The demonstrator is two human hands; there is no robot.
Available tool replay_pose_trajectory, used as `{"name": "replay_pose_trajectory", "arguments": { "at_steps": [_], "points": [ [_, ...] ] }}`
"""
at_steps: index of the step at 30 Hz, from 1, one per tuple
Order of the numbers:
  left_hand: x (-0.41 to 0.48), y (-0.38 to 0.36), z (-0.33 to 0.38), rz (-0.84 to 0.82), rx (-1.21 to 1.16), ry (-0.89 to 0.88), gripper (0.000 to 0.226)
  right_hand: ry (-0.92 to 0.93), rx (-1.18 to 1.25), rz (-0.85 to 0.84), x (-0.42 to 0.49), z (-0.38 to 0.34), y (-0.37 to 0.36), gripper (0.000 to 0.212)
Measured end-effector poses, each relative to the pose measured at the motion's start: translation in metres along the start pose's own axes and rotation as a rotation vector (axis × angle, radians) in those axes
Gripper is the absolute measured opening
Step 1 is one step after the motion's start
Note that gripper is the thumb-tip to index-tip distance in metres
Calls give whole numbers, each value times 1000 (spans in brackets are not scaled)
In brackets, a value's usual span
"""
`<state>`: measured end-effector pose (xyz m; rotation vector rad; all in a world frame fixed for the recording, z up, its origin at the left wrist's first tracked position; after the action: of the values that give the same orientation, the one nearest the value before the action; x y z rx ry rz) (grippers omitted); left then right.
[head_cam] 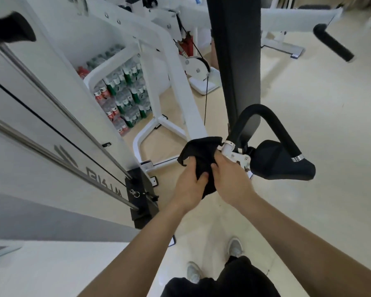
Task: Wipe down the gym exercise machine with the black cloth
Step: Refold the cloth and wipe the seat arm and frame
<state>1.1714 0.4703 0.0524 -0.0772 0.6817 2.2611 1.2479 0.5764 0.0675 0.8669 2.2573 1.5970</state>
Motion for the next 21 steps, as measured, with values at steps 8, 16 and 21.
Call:
{"name": "replay_pose_trajectory", "arguments": {
  "at_steps": [8, 16, 21],
  "points": [
    [-11, 14, 24, 323, 360, -243, 48, -315, 652, 40, -36, -5, -10, 15],
    [37, -3, 27, 84, 825, -600, 63, -638, 909, 146, -38, 37, -11, 18],
    [47, -17, 45, 71, 893, -632, 52, -573, 752, 374, -36, 38, 2, 9]
  ]
}}
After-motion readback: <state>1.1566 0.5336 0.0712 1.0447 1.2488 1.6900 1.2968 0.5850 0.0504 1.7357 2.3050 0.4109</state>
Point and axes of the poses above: each hand's wrist, its own x-axis towards the middle knuckle, its own y-axis out of the back of the hand, z = x × y, the point moved 3 cm from there along x, towards the middle knuckle, and after that the axes turned 5 degrees about z, right-handed, at the moved point
